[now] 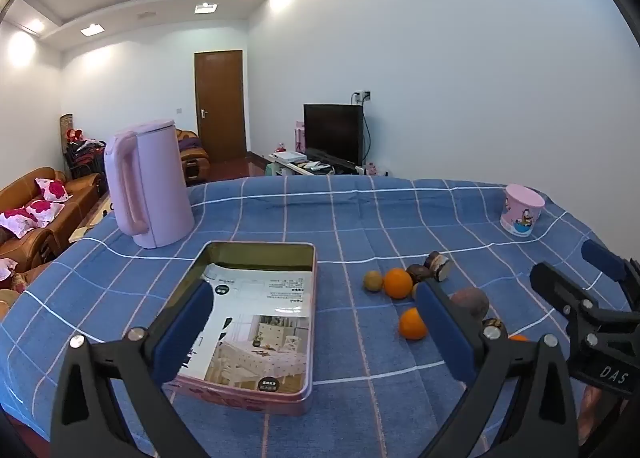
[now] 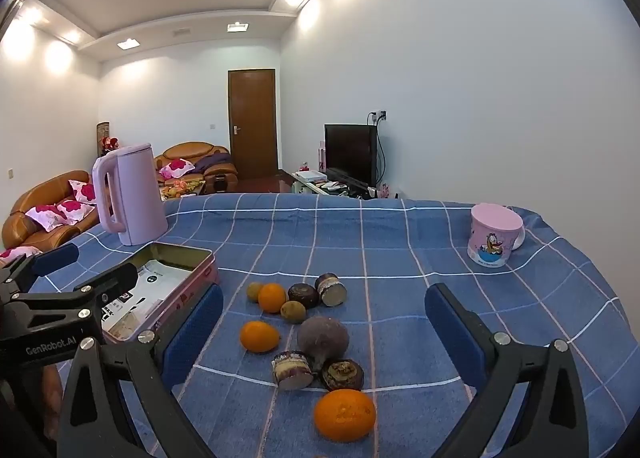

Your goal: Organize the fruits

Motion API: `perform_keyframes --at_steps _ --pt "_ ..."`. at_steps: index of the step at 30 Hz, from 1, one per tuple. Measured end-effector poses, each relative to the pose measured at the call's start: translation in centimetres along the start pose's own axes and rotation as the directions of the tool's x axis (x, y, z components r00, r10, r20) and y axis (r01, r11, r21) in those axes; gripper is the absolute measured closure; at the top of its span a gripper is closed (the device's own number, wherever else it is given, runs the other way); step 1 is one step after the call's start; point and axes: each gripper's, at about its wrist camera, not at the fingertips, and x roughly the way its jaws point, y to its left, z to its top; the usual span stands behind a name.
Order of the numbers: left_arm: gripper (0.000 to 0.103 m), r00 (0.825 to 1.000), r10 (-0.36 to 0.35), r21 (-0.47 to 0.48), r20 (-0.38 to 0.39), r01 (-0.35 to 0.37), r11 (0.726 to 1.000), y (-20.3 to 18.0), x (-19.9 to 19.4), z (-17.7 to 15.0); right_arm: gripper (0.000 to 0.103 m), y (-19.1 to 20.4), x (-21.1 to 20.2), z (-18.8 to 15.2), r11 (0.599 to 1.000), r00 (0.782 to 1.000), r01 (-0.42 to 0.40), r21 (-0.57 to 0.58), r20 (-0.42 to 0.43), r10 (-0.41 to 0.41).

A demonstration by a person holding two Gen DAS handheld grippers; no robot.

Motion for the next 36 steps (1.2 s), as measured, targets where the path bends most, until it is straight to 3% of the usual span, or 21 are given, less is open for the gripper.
perform_keyframes --at_steps 6,36 --pt "0.0 1.0 0.013 -0.003 0.017 -0.013 1.0 -0.7 -0.4 -1.0 0.001 0.0 -0.1 -0.1 1.0 1.0 -0.006 0.0 0.008 0.006" --pt "0.0 1.0 0.013 0.0 0.004 -0.013 1.0 0.6 -0.4 0.1 0.001 0.3 -0.4 -0.3 1.0 1.0 -0.007 0.005 -0.005 0.007"
